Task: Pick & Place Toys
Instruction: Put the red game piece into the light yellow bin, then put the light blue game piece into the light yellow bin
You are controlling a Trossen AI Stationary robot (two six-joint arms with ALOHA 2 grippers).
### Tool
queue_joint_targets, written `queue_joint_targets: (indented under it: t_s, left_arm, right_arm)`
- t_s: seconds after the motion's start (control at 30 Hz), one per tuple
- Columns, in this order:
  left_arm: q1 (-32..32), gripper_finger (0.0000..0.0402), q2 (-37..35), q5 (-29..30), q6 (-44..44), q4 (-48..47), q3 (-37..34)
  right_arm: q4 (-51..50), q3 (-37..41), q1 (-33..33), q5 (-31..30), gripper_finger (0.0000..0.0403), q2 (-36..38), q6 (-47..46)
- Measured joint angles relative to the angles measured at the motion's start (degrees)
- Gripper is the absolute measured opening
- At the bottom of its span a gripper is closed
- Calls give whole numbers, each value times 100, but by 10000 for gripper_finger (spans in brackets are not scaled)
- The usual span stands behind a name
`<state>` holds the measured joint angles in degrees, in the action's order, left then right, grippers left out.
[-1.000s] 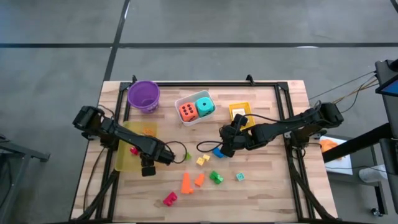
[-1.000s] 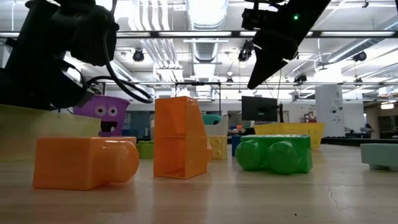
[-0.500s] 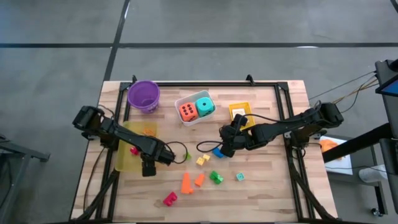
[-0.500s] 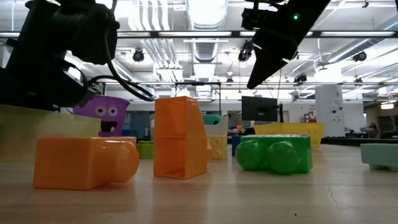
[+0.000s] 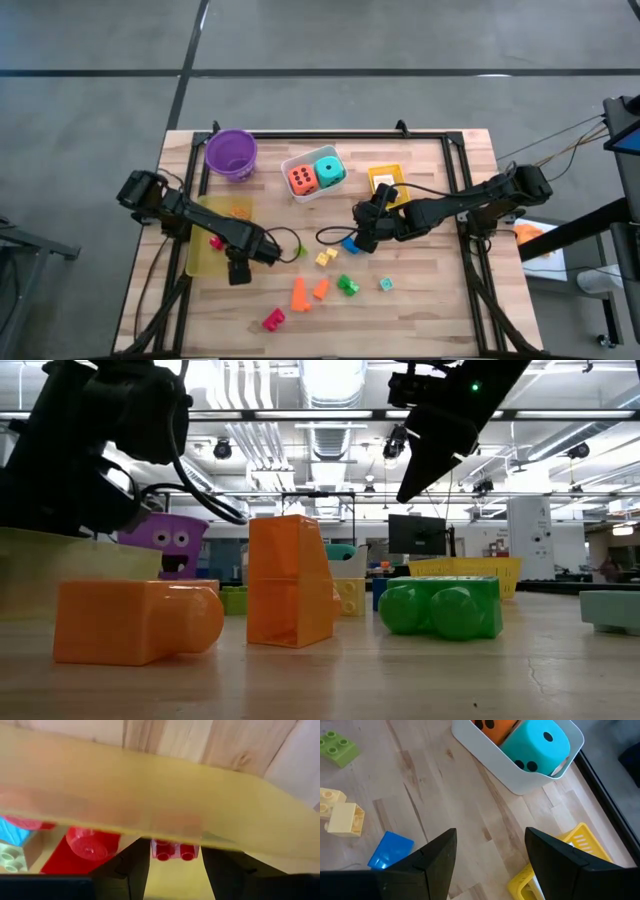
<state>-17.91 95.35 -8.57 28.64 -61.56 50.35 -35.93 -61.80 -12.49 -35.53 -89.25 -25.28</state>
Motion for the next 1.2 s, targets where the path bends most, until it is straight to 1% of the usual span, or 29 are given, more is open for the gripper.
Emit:
queue_joint_targets:
  t_s: [0.37, 0.6, 0.83, 0.9, 1.07, 1.2]
  left_arm:
    - [26, 178, 0, -25, 7, -475, 78]
    - [92, 178, 0, -25, -62, -1011, 591]
    - [97, 178, 0, -66, -142, -1204, 1056]
    - [116, 178, 0, -66, -37, -1312, 1184]
    - [129, 178, 0, 0, 181, -1964, 1536]
    - [131, 178, -2, 105, 184, -2081, 1793]
  right_arm:
    - [9, 0, 0, -1, 233, 0, 0]
    - [9, 0, 0, -2, 233, 0, 0]
    - [7, 0, 0, 0, 233, 0, 0]
    - [7, 0, 0, 0, 233, 0, 0]
    - [7, 0, 0, -2, 233, 0, 26]
    - [5, 0, 0, 0, 233, 0, 27]
